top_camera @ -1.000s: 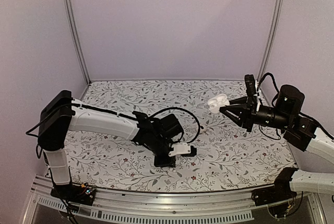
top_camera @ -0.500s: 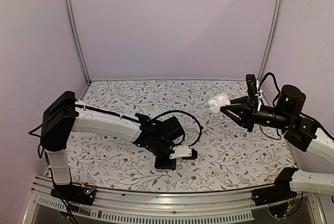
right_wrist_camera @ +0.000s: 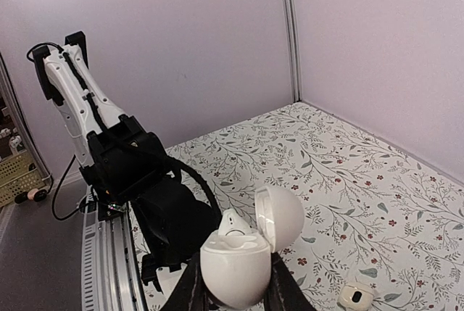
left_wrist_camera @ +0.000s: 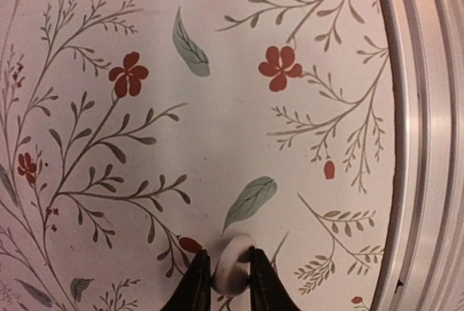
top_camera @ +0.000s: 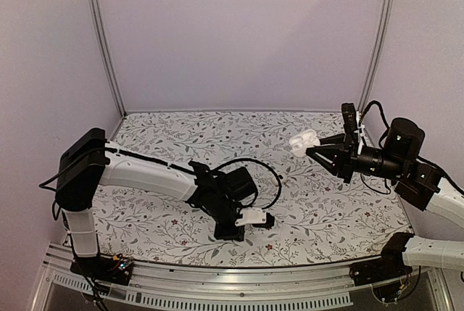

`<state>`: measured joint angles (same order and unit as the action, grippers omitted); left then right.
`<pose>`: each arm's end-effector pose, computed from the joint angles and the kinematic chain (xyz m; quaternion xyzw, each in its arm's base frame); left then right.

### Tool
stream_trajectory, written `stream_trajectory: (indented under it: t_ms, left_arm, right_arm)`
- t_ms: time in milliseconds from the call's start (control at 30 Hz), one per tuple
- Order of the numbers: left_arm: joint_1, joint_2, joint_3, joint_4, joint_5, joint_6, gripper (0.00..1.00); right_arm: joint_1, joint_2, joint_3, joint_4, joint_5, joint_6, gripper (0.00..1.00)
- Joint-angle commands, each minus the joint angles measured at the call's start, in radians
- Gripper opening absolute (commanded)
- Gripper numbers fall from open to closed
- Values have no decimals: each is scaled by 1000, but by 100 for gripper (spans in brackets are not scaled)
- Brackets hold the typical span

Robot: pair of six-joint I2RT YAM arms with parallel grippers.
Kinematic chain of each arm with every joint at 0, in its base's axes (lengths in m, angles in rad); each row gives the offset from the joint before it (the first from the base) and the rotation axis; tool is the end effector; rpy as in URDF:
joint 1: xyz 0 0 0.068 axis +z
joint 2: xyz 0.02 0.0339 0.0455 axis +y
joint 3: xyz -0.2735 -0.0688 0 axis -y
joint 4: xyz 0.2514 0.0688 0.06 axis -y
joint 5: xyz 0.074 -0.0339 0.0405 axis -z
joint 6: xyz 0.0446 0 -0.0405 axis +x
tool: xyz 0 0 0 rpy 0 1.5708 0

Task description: Insert the wireless bluetooth earbuds into the charging case

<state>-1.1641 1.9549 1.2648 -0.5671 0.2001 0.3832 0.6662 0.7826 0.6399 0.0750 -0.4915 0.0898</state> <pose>0.1465 -0.3625 0.1413 0.6979 0.6922 -0.1504 0.1061 0.1415 0.1380 0.3223 -0.3607 0.6322 0.4096 0.5499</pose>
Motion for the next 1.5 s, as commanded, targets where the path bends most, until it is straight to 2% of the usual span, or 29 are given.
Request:
stream_trajectory:
  t_ms: [0, 267, 467, 600, 733, 833, 967, 1233, 1467]
  left_arm:
    - [-10, -10, -15, -30, 2, 3, 16]
    - [-3, -80, -31, -21, -10, -15, 0]
    - [37, -215, -125, 114, 9, -91, 0]
    - [42, -387, -211, 295, -4, -129, 0]
    - [43, -554, -254, 446, -2, -133, 0]
    - [32, -614, -228, 481, 20, -130, 0]
    - [-9, -622, -142, 493, -16, -127, 0]
    - [-60, -520, -5, 528, -58, -186, 0]
    - [-84, -472, 11, 552, -50, -202, 0]
  right_arm:
    - [-5, -3, -11, 16, 2, 4, 0]
    - [-5, 3, -11, 17, -2, 4, 0]
    - [-5, 9, -14, 20, -7, 2, 0]
    - [-5, 16, -16, 30, -32, -1, 0]
    - [-5, 45, -17, 64, -125, -8, 0]
    - [-5, 86, -11, 77, -204, -18, 0]
    - [6, 107, -10, 97, -268, -24, 0]
    - [89, 144, 13, 87, -268, -78, 0]
    - [110, 144, 19, 95, -273, -130, 0]
